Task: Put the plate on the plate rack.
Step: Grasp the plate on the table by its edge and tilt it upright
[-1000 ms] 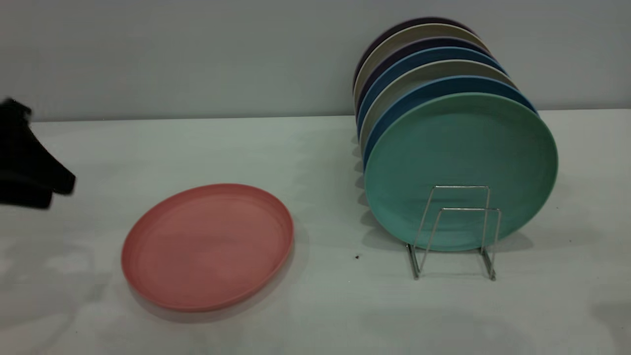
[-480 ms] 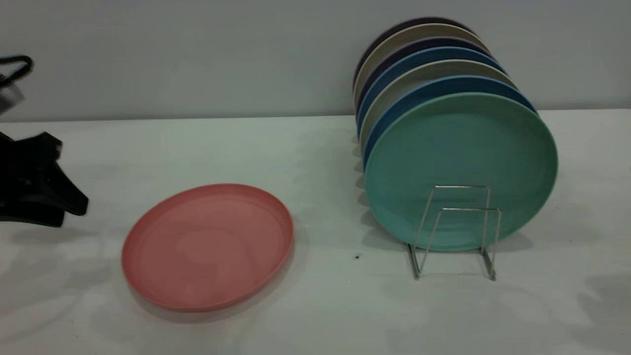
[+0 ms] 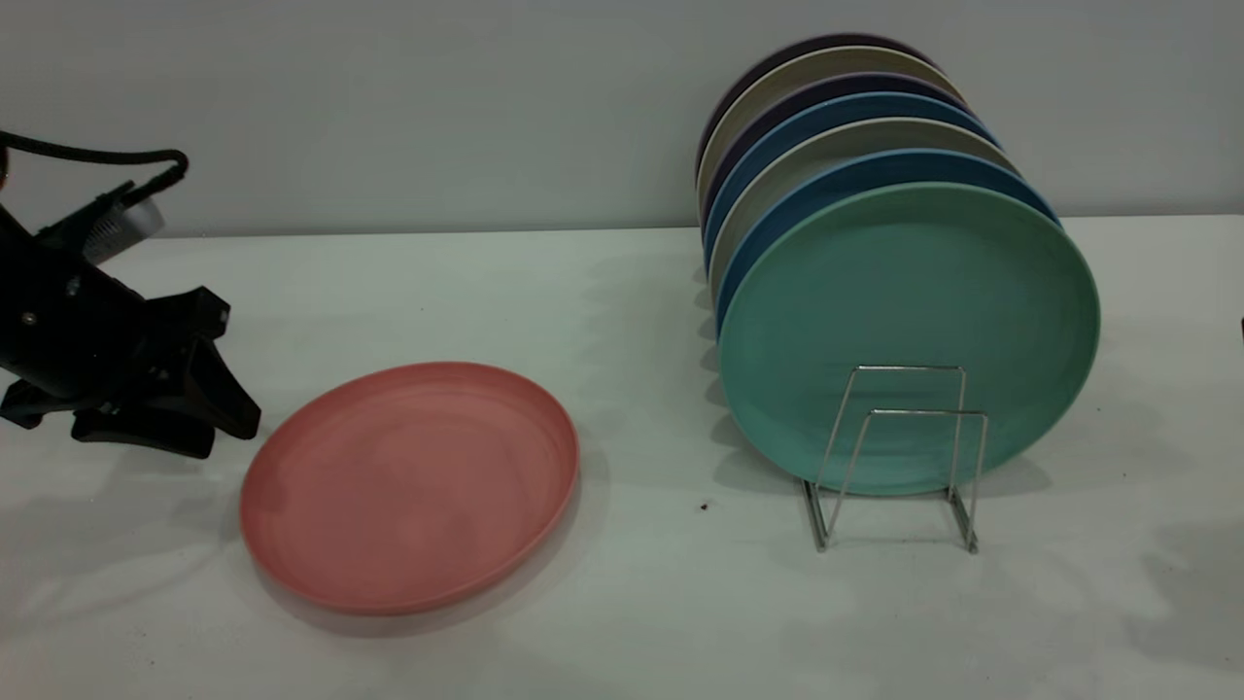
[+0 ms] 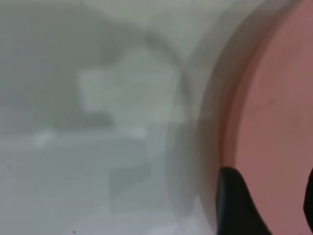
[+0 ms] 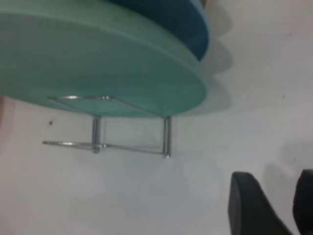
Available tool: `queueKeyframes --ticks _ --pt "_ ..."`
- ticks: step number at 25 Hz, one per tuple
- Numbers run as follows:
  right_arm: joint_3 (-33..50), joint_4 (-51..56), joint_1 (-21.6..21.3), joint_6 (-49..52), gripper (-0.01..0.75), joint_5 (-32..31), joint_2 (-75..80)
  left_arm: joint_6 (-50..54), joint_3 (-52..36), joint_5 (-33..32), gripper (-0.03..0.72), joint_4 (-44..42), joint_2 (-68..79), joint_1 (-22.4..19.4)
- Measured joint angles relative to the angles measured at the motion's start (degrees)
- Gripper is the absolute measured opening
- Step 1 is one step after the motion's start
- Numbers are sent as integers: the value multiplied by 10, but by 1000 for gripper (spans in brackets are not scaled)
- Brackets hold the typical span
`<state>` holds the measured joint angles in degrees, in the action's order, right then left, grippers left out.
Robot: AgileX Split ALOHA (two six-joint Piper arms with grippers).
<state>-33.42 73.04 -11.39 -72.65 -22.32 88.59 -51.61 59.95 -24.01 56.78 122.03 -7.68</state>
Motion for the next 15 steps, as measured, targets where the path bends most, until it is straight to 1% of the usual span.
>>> queueKeyframes --ticks 4,9,11,15 --pt "-13 2 0 -6 243 0 10 26 7 3 377 -33 9 1" --pt "-27 4 0 -9 243 -5 27 32 9 9 377 -39 16 1" --pt "-28 4 0 -14 243 -5 30 32 9 11 377 -39 19 6" --pt "-28 4 0 -21 243 -6 32 32 10 24 377 -40 26 30"
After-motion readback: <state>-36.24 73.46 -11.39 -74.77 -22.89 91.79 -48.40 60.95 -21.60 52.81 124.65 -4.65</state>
